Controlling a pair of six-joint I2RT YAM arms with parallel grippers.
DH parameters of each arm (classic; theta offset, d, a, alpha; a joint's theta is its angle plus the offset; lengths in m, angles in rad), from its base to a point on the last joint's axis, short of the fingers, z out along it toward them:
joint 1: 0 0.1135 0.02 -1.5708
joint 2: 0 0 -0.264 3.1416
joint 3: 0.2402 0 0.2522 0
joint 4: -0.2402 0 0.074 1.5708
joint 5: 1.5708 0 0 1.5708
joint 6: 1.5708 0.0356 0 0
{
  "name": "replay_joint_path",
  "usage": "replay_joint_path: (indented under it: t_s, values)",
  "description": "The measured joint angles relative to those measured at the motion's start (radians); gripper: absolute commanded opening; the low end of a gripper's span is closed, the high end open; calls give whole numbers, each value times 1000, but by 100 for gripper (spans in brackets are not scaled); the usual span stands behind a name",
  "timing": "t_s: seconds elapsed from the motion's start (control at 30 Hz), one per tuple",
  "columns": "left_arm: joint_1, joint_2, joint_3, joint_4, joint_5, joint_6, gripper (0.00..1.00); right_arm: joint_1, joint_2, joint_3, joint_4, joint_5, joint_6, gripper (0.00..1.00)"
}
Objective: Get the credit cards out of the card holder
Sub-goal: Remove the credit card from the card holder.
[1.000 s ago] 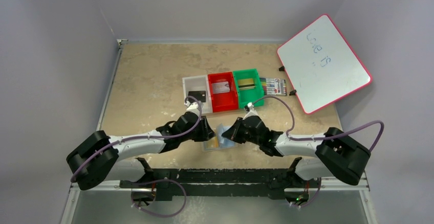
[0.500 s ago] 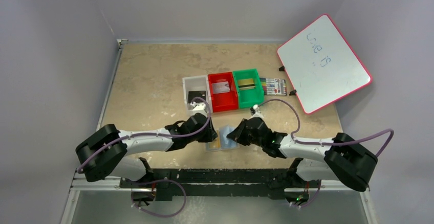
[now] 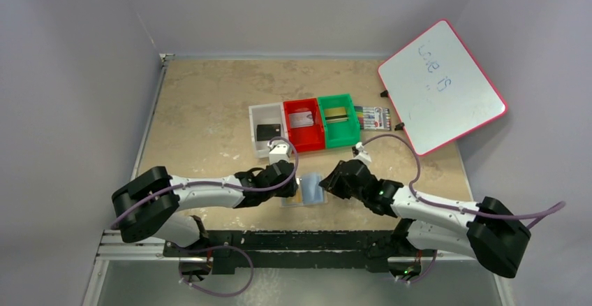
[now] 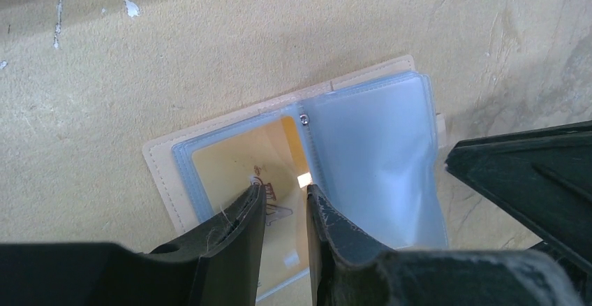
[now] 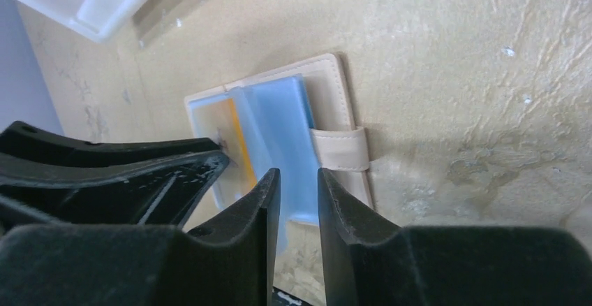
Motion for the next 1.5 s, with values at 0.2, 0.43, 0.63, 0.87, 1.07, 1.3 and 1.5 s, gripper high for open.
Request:
replay_joint_path:
  t_s: [0.2, 0.43, 0.63, 0.87, 1.07, 1.3, 1.5]
  values:
    - [-15, 13, 17, -13, -13, 0, 28, 0, -44, 85, -56, 6, -85, 26]
    - [-24, 15, 26, -29, -23, 0, 28, 0, -45, 152, -3, -48, -184, 22]
    - [-27, 15, 28, -39, -37, -1, 28, -1, 81, 153, 54, -124, -206, 18]
    - [-27, 14, 28, -43, -45, -1, 29, -1, 275, 188, 47, -177, -241, 17]
    - [-27, 7, 28, -60, -55, -1, 28, 0, 272, 191, -92, -101, -213, 22]
    - [-27, -15, 28, -102, -61, -1, 28, -1, 302, 233, -137, -79, -210, 18]
    - [-27, -48, 28, -133, -62, -1, 29, 0, 300, 288, -172, -39, -244, 20]
